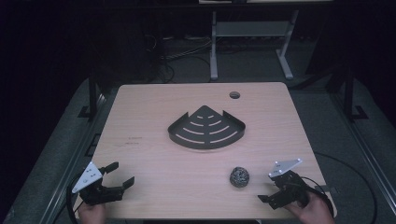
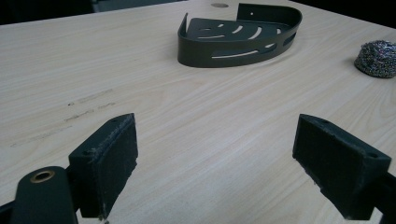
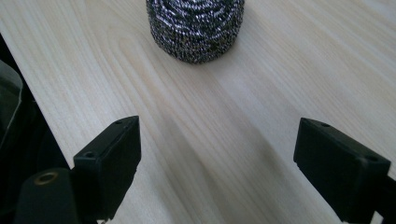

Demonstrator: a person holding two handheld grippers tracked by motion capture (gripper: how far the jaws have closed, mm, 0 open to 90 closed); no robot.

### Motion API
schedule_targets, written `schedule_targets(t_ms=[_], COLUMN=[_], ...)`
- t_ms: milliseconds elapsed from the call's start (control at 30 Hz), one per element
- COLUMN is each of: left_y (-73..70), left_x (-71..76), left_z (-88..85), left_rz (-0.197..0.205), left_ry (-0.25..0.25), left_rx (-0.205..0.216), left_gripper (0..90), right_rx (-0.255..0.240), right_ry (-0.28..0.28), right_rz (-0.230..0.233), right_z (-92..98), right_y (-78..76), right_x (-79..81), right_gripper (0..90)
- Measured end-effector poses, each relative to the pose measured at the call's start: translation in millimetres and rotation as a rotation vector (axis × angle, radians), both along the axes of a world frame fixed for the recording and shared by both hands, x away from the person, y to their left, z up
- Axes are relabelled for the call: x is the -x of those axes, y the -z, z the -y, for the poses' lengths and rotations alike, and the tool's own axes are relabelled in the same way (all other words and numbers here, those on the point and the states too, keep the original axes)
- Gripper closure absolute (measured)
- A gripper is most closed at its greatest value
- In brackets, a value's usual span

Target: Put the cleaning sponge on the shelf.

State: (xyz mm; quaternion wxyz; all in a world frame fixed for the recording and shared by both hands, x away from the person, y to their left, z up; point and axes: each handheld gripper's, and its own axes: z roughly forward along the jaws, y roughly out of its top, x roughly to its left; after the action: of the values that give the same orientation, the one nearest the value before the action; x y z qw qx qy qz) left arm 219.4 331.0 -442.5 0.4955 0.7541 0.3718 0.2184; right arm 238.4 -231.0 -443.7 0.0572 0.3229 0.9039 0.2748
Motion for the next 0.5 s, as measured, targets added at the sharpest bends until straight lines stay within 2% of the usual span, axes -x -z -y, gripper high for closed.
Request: schedule_targets(t_ms=[500], left_y=[-0.3], left_x=[0.1], left_z=[1.9], left_rz=[-0.002], left_ry=[0.002], left_rx=[0.002], left_gripper=[13.3], right_rx=[0.024], right_ry=[-0.039], right_rz=[-0.009], right_z=[-15.0], right_y=[-4.3], right_x=[-8.3], right_gripper=[14.4])
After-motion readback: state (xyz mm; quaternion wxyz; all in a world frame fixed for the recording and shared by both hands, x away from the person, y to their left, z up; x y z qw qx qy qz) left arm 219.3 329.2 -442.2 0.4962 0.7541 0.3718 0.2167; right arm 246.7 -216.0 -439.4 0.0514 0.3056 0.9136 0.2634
